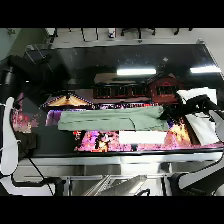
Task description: Fold the shirts.
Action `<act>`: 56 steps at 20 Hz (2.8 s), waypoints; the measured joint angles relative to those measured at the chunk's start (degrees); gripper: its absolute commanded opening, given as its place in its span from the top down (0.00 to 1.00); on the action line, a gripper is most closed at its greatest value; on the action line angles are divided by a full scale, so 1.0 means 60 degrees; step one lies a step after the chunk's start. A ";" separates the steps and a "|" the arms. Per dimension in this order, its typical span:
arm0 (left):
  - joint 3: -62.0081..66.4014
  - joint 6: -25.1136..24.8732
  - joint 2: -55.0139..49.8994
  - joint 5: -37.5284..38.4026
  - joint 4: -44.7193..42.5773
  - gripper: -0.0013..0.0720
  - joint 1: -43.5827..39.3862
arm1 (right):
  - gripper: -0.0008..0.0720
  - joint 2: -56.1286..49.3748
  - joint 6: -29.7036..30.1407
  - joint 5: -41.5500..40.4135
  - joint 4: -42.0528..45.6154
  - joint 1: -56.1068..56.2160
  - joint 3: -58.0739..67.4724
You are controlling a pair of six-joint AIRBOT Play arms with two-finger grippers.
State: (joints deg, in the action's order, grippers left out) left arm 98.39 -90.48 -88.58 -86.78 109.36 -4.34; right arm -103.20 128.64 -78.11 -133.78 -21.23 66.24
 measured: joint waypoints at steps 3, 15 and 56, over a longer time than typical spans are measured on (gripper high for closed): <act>0.0004 0.0000 -0.0433 0.0670 -0.0011 0.96 -0.1348 | 0.96 0.0361 -0.0113 0.0321 0.0135 0.0062 0.0007; 0.0874 0.0007 -0.4885 0.3646 0.1242 0.96 -0.5821 | 0.96 0.4710 -0.1107 -0.2131 -0.0259 0.0120 0.1727; -0.3042 -0.1082 0.6972 0.1526 0.1537 0.96 0.0623 | 0.06 0.3672 -0.6003 0.2743 0.1738 0.5122 0.1359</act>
State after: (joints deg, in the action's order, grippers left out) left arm 80.14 -96.97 -46.74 -77.62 118.58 -0.60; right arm -81.17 92.62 -61.65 -123.35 9.50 74.39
